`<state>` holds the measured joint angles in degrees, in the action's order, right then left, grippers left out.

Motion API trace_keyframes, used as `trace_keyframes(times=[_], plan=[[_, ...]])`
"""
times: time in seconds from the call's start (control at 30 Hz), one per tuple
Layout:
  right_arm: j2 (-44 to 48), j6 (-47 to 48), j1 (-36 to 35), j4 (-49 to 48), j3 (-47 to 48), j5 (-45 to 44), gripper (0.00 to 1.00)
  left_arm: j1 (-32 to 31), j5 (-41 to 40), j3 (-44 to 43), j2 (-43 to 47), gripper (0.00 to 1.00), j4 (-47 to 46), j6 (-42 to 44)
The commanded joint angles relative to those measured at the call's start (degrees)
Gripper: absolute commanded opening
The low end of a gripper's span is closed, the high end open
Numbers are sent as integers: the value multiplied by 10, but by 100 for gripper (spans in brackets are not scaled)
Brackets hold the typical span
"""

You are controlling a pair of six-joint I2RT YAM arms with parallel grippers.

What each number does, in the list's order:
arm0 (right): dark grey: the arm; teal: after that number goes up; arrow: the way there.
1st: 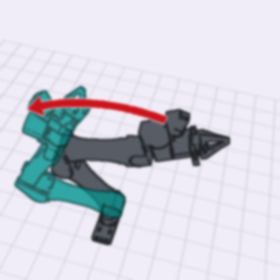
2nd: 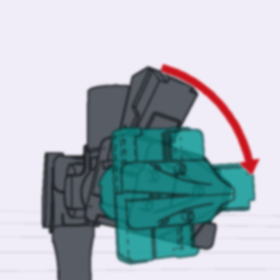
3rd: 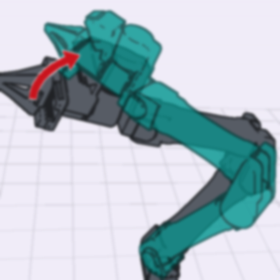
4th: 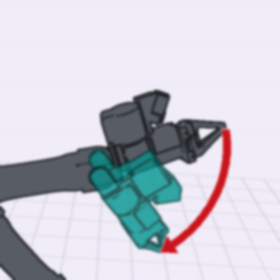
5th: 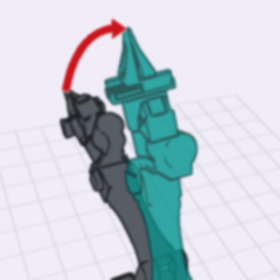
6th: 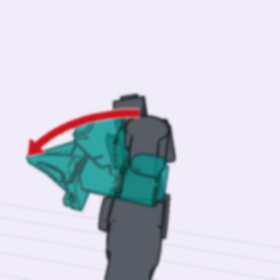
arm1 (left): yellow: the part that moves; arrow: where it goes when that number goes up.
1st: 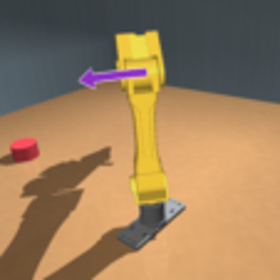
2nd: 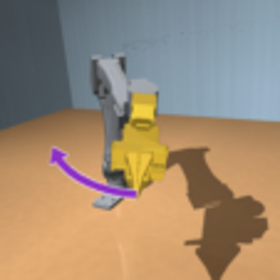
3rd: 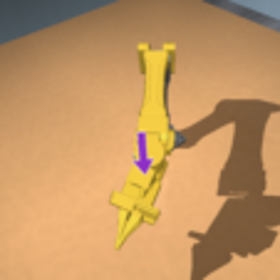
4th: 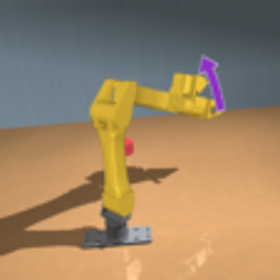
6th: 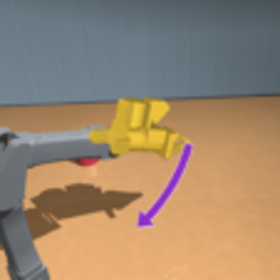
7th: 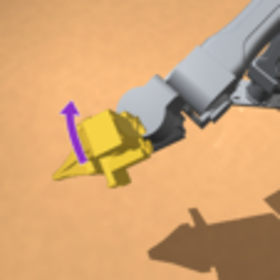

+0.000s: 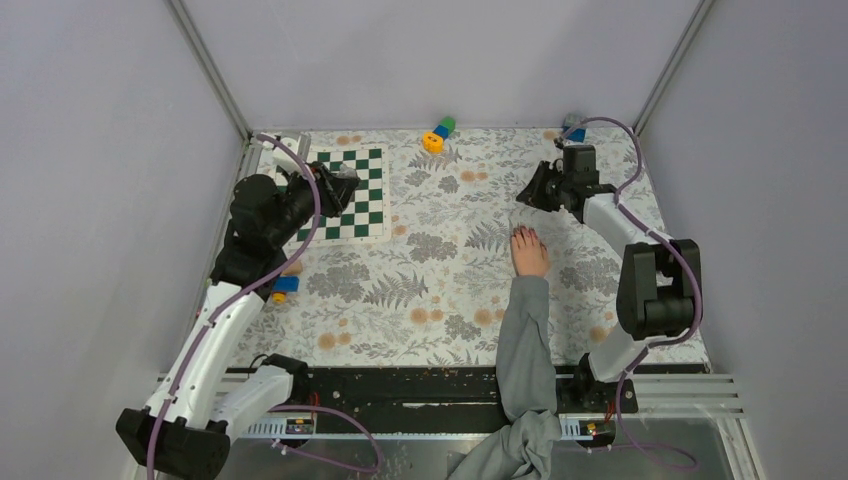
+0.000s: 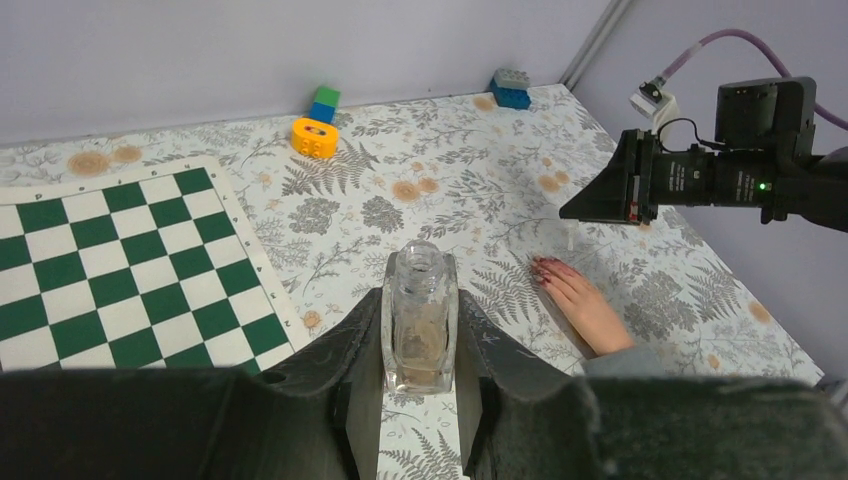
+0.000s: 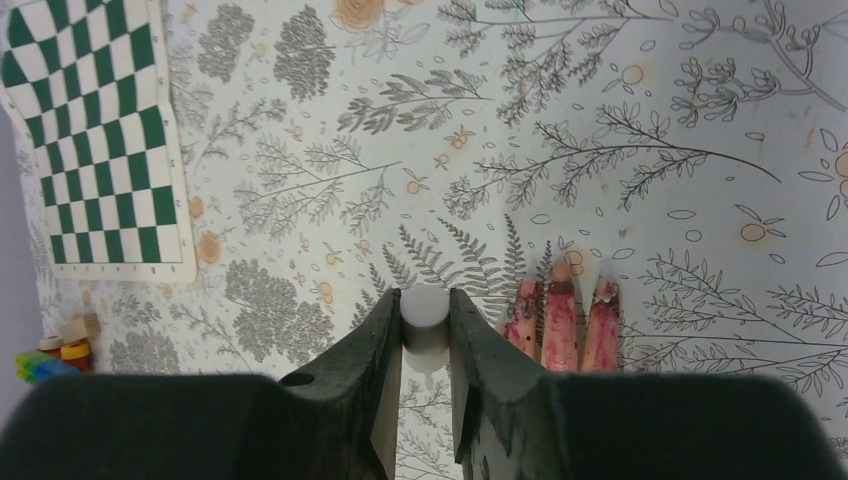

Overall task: Paint the nails
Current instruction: Paint the nail polish on the nail.

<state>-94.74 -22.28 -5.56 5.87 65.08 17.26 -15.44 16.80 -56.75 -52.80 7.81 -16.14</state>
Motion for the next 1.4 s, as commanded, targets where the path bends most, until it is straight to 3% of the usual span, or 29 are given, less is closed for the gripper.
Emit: trace_keyframes(times=[0.0,0.4,1.37], plan=[[-29,18,-1,7,30,-2,0,2,-30,-25,-14,0,-35,-21],[-94,22,-2,10,69,-21,0,2,-21,-53,-63,0,-31,-11],[-158,7,-2,59,107,-76,0,2,-41,-42,-40,0,-5,-23]])
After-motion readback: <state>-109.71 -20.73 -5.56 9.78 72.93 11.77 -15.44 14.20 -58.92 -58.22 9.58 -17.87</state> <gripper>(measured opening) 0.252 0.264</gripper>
